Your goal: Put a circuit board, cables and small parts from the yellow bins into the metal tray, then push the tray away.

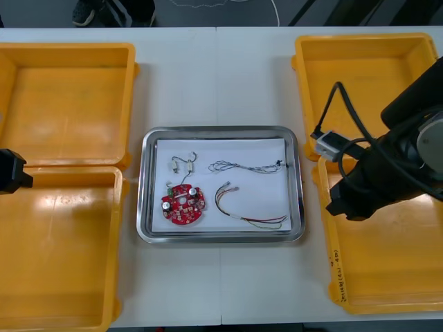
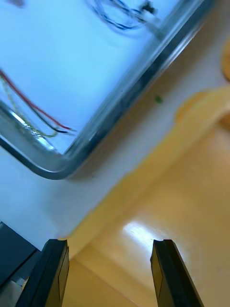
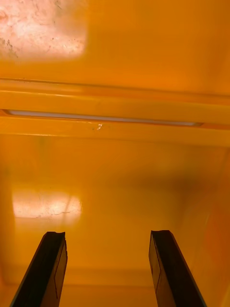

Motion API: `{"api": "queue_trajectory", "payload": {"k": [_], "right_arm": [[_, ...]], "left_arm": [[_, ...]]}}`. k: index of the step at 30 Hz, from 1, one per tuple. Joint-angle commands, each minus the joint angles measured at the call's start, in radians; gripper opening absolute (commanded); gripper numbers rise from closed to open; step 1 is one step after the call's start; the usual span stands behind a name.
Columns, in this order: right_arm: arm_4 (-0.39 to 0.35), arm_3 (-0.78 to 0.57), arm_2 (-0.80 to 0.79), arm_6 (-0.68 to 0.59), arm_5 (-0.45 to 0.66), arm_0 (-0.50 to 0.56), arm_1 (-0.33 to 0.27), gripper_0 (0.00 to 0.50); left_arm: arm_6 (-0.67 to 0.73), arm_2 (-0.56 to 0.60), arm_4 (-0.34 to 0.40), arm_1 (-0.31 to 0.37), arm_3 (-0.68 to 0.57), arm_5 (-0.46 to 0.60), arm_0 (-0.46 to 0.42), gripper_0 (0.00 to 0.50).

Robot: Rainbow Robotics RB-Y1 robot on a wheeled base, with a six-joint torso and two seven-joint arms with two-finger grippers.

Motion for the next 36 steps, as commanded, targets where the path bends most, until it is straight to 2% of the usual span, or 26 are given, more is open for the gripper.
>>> {"api": "queue_trajectory", "payload": {"k": [1, 7, 21, 28, 36], "right_arm": [[-0.003, -0.049, 0.097, 0.018, 0.004, -0.080, 0.032, 0.500], [0.015, -0.047, 0.198, 0.042, 0.004, -0.137, 0.081, 0.500], [0.150, -0.044, 0.448, 0.101, 0.004, -0.289, 0.174, 0.500], [0.159, 0.023, 0.517, 0.156, 0.004, -0.330, 0.212, 0.500], [0.164, 0.120, 0.534, 0.309, -0.012, -0.361, 0.275, 0.500]], "left_arm": [[-0.103, 0.028, 0.020, 0.046, -0.031, 0.006, 0.036, 0.500], [-0.116, 0.029, 0.026, 0.044, -0.014, 0.006, 0.036, 0.500], [-0.159, 0.048, 0.032, 0.047, 0.021, 0.006, 0.063, 0.500], [-0.166, 0.049, 0.029, 0.047, 0.021, 0.006, 0.073, 0.500], [-0.171, 0.048, 0.032, 0.047, 0.021, 0.006, 0.078, 0.500]]}}
